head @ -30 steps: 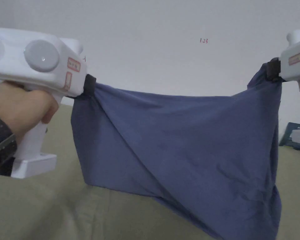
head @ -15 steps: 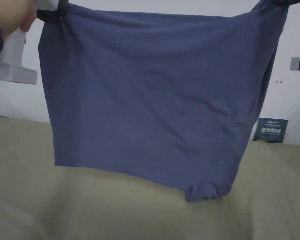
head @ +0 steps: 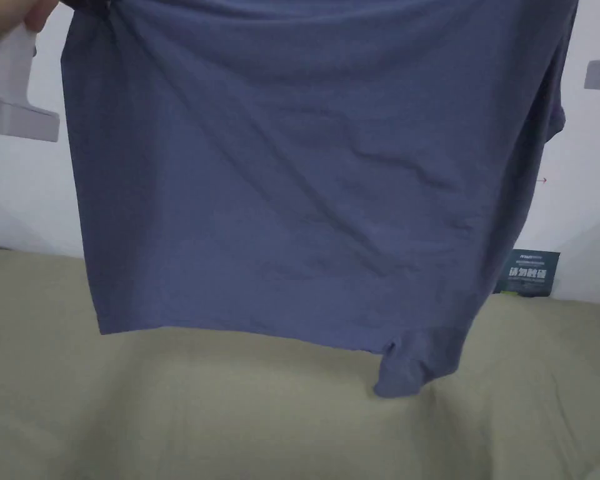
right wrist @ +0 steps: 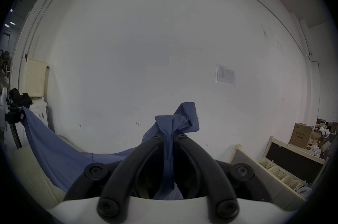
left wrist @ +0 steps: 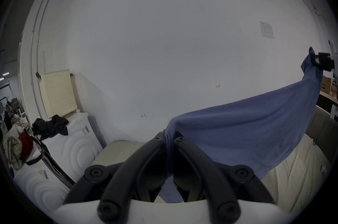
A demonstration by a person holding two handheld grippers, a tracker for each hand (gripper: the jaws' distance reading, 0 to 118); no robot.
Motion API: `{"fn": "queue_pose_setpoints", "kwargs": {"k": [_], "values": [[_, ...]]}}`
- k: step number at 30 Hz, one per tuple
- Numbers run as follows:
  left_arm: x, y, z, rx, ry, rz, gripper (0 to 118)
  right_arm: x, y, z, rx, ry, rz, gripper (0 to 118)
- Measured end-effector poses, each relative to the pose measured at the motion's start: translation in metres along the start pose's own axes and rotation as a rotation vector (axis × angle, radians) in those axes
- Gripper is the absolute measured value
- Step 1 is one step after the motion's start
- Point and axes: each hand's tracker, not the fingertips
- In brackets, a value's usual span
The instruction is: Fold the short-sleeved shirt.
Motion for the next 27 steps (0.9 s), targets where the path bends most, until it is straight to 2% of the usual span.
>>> {"fn": "queue_pose_setpoints", "kwargs": {"k": [7,12,19,24,27], "values": [[0.002,-0.003,0.007,-0.029,-0.002,0.033,3,0.002,0.012,0.016,-0.044,0.005,0.008,7],[0.014,-0.029,0.020,-0.059,-0.070,0.056,3,0.001,-0.028,0.035,-0.116,0.022,-0.020,7],[0.032,-0.112,0.050,-0.138,-0.142,0.033,3,-0.003,-0.118,0.080,-0.250,0.083,-0.058,7],[0.033,-0.188,0.079,-0.240,-0.189,0.105,3,-0.005,-0.183,0.128,-0.340,0.117,-0.097,7],[0.029,-0.232,0.104,-0.295,-0.192,0.082,3,-0.006,-0.215,0.163,-0.391,0.139,-0.113,8]]}}
